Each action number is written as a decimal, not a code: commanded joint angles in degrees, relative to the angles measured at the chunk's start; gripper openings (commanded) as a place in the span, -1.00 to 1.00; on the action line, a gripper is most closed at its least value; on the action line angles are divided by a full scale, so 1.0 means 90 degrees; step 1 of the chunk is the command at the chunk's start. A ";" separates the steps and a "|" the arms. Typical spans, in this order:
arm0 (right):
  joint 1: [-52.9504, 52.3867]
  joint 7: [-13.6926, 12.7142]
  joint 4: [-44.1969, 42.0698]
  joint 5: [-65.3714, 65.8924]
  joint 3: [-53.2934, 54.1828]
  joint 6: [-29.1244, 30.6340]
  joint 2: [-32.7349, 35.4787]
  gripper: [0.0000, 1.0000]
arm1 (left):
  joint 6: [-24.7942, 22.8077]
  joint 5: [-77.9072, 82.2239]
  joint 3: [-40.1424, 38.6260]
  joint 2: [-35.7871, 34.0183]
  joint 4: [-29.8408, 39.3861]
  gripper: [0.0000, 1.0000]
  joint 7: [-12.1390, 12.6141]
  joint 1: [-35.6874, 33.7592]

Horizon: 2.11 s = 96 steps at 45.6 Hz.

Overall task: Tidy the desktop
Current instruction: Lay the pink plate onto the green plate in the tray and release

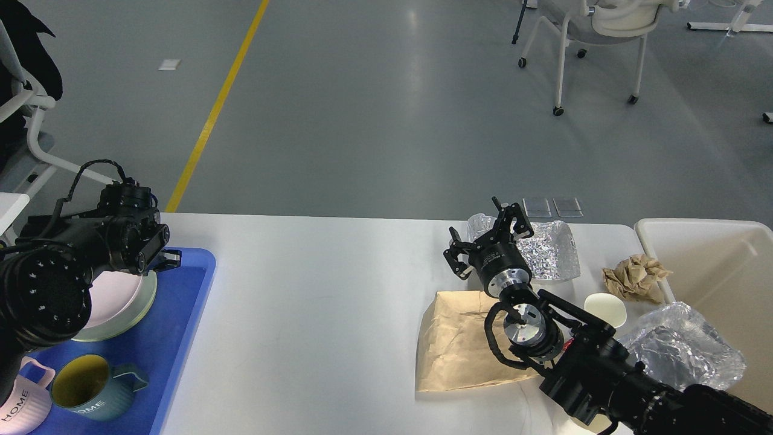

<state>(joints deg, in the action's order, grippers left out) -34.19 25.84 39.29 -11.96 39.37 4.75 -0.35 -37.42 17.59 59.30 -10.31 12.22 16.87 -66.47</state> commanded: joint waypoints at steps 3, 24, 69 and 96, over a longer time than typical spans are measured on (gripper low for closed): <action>0.0000 0.0000 0.0000 0.0001 0.0000 0.0000 0.0000 1.00 | 0.0104 -0.0001 -0.0007 0.0013 0.0000 -0.94 0.0000 0.0022; 0.0000 0.0000 0.0000 0.0001 0.0000 0.0000 0.0000 1.00 | 0.0495 -0.0030 -0.0017 0.0023 0.0010 -0.38 -0.0009 0.0129; 0.0000 0.0000 0.0000 0.0001 0.0000 0.0000 0.0000 1.00 | 0.2526 -0.1476 -0.2517 -0.2136 -0.0273 0.92 -0.5044 0.0363; 0.0000 0.0000 0.0000 0.0001 0.0000 0.0000 0.0000 1.00 | 0.3064 -0.1573 -0.6471 -0.2028 -0.0459 0.93 -0.6523 0.1408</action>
<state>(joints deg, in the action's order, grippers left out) -34.19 25.84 39.29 -11.96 39.37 4.75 -0.35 -9.80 3.49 7.79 -28.71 8.03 -42.24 -53.97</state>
